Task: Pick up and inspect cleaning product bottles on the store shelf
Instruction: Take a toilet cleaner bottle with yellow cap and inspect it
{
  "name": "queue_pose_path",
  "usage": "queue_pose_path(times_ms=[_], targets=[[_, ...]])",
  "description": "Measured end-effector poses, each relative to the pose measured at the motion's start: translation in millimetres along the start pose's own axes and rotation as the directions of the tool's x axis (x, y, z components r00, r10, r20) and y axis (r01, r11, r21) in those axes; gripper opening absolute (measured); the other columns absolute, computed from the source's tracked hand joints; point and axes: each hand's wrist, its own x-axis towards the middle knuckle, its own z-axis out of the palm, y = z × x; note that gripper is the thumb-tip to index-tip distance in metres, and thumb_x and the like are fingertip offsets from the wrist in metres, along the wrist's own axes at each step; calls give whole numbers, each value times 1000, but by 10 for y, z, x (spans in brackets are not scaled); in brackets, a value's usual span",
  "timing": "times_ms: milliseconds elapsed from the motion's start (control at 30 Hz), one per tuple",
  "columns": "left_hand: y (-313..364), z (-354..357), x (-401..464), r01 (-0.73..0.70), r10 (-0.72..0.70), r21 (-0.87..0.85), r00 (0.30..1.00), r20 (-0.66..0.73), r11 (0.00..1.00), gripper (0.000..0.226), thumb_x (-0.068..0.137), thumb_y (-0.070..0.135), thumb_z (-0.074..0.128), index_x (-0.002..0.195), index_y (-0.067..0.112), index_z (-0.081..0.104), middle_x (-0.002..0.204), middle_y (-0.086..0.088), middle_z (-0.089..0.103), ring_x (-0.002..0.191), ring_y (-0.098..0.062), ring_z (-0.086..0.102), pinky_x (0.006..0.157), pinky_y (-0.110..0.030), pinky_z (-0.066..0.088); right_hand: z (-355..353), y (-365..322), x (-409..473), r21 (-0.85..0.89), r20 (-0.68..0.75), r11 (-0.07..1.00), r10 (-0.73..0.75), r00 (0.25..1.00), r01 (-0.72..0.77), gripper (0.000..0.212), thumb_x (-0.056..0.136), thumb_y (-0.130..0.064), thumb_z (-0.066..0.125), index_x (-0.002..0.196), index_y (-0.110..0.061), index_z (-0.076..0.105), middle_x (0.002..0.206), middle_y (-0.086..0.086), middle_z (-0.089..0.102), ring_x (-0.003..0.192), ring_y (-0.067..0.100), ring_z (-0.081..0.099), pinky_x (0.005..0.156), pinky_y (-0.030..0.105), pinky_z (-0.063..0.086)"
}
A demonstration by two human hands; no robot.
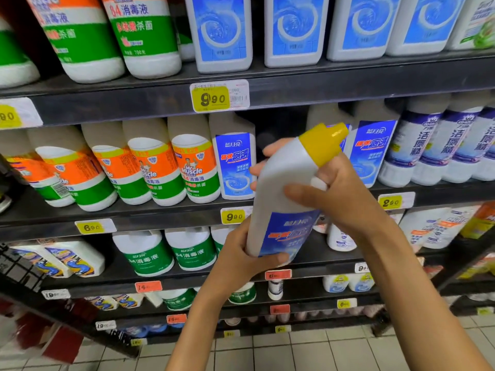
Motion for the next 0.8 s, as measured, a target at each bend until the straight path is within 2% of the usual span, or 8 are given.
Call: queue_pose_path(times_ms=[100, 233, 333, 433, 533, 600, 667, 800], targets=[[-36, -47, 7, -34, 35, 40, 999, -30, 999, 47, 58, 21, 85, 100, 28, 65, 92, 17, 72, 84, -1, 66, 68, -12, 49, 21, -79, -134, -103, 190, 986, -109, 976, 130, 47, 64, -9, 81, 104, -28, 65, 103, -15, 70, 97, 4, 65, 75, 16, 51], [-94, -22, -32, -17, 18, 32, 1000, -24, 999, 47, 57, 8, 87, 96, 25, 67, 85, 14, 74, 81, -4, 68, 68, -15, 51, 9, -45, -170, -141, 301, 978, -108, 947, 156, 47, 70, -7, 77, 111, -24, 61, 113, -9, 66, 106, 10, 64, 84, 18, 50], [-93, 10, -76, 1, -3, -68, 1000, -28, 998, 59, 51, 9, 87, 102, 23, 62, 91, 13, 74, 84, -4, 68, 67, -14, 52, -25, -2, -150, -66, 280, 990, -102, 955, 125, 42, 73, -10, 72, 111, -24, 62, 111, -7, 67, 103, 11, 64, 80, 19, 52], [-39, 1, -109, -6, 9, -187, 1000, 13, 982, 62, 53, 20, 85, 109, 28, 59, 102, 10, 72, 93, -9, 69, 70, -18, 54, -66, 94, -106, 113, 198, 992, -78, 977, 57, 26, 72, -31, 71, 96, -40, 71, 89, -22, 71, 84, -6, 66, 69, 11, 51], [9, 28, -156, -5, 31, -199, 991, 132, 980, 49, 59, 31, 85, 104, 33, 64, 101, 9, 73, 93, -11, 70, 73, -19, 55, -37, 180, -32, 434, 34, 896, 89, 995, -96, 56, 34, -64, 85, 79, -31, 75, 70, -15, 71, 66, 1, 69, 60, 19, 54], [6, 83, -179, -7, 36, -194, 988, 149, 981, 54, 61, 46, 83, 107, 29, 60, 102, 12, 73, 94, -10, 70, 73, -19, 55, -32, 201, 10, 481, 63, 874, 48, 997, -72, 42, 46, -60, 81, 78, -34, 76, 72, -15, 72, 68, 2, 69, 62, 19, 55], [14, 140, -179, 1, 23, -212, 994, 107, 977, 62, 61, 54, 80, 111, 27, 56, 103, 11, 72, 97, -11, 69, 74, -20, 55, -4, 153, 68, 497, 109, 860, 70, 992, -116, 39, 60, -55, 77, 91, -31, 75, 85, -8, 74, 79, 9, 71, 71, 24, 57], [47, 238, -153, -119, 117, -143, 993, -25, 983, 55, 82, 56, 57, 119, 16, 48, 102, 19, 68, 94, 2, 65, 74, -10, 49, 9, 113, 161, 466, -119, 880, 160, 980, -87, 38, 82, -43, 62, 112, -20, 61, 98, 2, 73, 93, 18, 69, 82, 34, 55]])
